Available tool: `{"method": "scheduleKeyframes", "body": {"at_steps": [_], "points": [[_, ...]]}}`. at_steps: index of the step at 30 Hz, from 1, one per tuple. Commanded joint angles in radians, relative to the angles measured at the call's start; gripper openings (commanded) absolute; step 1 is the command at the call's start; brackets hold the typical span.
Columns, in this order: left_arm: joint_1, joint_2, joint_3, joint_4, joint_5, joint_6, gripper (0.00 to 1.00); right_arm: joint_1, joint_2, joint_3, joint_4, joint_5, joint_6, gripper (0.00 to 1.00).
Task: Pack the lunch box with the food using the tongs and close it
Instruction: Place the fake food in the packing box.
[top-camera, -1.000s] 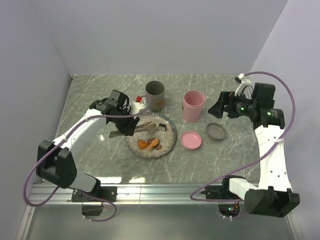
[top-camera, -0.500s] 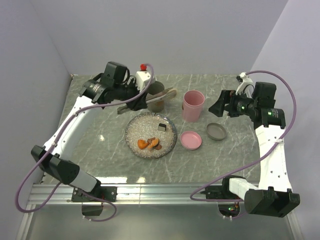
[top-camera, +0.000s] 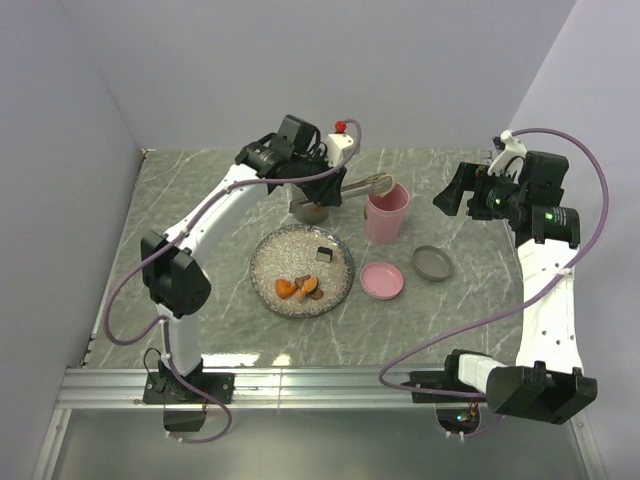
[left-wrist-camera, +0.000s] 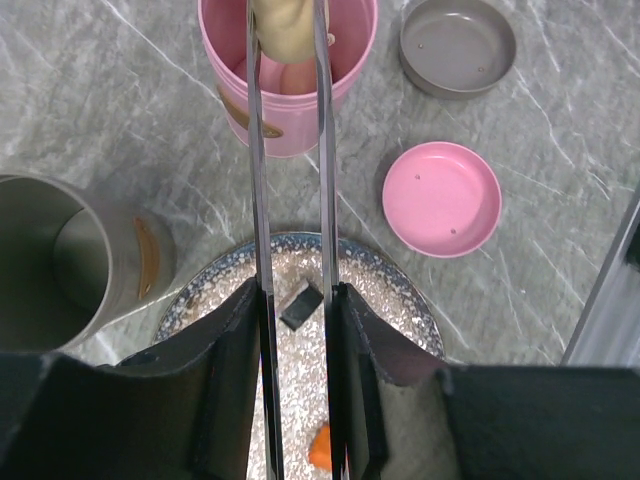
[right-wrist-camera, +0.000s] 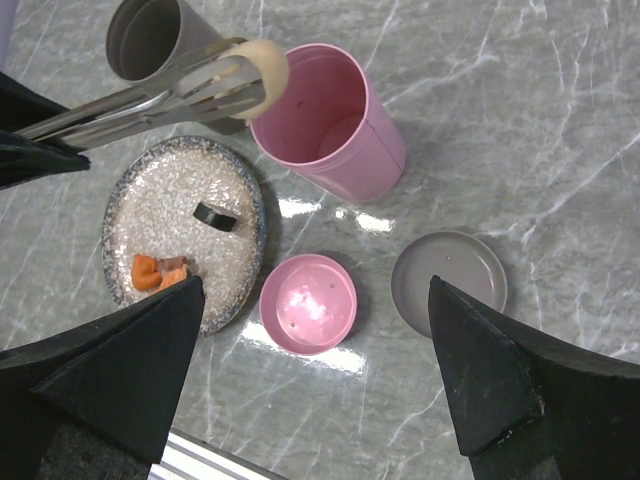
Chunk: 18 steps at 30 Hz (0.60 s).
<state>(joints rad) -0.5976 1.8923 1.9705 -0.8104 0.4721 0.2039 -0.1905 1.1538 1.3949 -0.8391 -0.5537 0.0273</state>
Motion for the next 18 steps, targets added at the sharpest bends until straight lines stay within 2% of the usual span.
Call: {"method": "scheduleKeyframes", "body": {"at_steps": [1,4,8,18], "points": [[-0.008,0.026,0.083,0.047,-0.009,-0.021,0.31,-0.012,-0.005,0.018,0.041,0.006,0.013,1.0],[-0.011,0.048,0.087,0.053,-0.001,-0.023,0.33,-0.012,-0.005,0.007,0.043,0.003,0.008,1.0],[-0.024,0.062,0.082,0.056,-0.01,-0.026,0.46,-0.012,0.003,0.006,0.046,-0.003,0.01,1.0],[-0.027,0.067,0.11,0.048,-0.018,-0.031,0.6,-0.013,0.011,0.007,0.044,-0.006,0.013,1.0]]}}
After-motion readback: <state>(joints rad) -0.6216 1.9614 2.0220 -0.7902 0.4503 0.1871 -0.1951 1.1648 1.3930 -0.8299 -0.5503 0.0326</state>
